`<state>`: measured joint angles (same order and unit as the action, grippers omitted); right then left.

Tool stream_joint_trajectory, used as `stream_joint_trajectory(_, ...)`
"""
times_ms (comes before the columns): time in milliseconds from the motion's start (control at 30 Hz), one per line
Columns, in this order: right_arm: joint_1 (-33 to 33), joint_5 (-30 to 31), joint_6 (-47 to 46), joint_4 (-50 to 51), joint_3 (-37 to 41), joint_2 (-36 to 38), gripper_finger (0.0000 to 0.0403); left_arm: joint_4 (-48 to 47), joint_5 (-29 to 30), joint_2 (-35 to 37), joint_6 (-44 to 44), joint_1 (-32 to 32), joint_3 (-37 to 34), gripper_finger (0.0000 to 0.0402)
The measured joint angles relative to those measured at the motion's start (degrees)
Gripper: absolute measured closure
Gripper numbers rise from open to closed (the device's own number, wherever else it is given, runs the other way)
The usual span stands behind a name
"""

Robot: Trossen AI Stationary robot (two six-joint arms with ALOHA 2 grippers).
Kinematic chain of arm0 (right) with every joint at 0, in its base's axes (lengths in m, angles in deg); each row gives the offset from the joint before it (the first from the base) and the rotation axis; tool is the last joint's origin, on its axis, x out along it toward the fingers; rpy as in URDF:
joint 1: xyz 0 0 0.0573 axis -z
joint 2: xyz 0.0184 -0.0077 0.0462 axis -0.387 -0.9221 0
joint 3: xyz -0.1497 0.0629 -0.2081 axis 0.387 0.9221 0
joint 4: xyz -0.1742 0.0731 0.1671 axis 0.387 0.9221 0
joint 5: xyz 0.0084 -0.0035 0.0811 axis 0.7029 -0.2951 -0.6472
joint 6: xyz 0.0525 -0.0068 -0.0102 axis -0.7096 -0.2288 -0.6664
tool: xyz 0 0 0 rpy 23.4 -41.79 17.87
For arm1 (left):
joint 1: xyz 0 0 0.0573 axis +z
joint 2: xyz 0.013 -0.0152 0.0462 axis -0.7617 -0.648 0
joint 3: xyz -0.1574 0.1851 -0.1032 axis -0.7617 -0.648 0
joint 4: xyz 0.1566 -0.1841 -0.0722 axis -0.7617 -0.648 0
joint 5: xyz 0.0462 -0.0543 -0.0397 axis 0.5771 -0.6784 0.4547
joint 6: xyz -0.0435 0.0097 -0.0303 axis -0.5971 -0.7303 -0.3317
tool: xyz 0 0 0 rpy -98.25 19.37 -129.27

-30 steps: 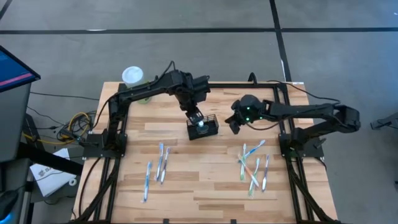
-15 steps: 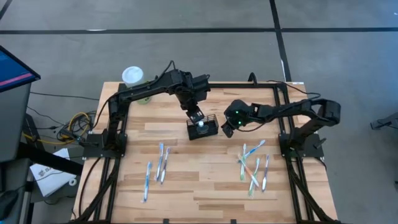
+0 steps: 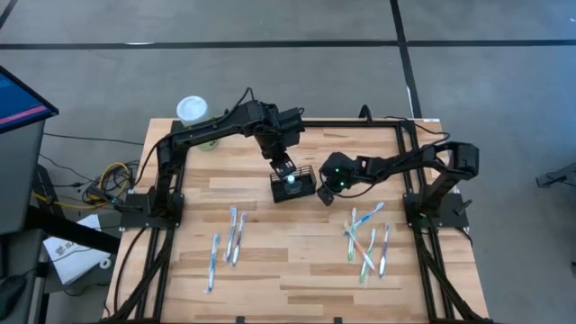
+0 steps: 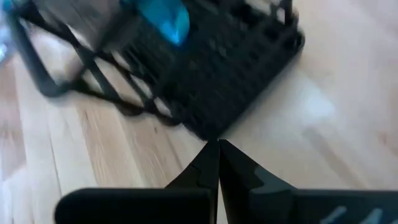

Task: Pick & Place toothbrushing station
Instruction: Put the blue mouthwash into the black mesh organizer

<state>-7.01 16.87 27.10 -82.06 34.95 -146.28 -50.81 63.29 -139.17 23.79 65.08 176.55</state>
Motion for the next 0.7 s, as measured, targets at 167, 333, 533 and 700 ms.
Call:
stream_joint_trajectory(167,0.01,-0.30,-0.96,-2.67,-0.26,0.00,0.0403,-0.08,0.02,0.00,0.83,0.00,0.00,0.0316)
stream_joint_trajectory(333,-0.77,-0.62,-0.58,-2.71,-1.64,0.00,0.0403,-0.08,0.01,0.00,1.04,0.04,0.00,0.0317)
stream_joint_trajectory(533,-2.11,-0.66,-0.54,-2.80,-3.08,0.00,0.0403,-0.13,-0.09,0.00,1.37,0.04,0.00,0.0316)
stream_joint_trajectory(700,-2.28,-0.19,-0.80,-2.40,-3.13,-1.72,0.0403,-0.16,-0.08,0.00,1.46,0.04,0.00,0.0317)
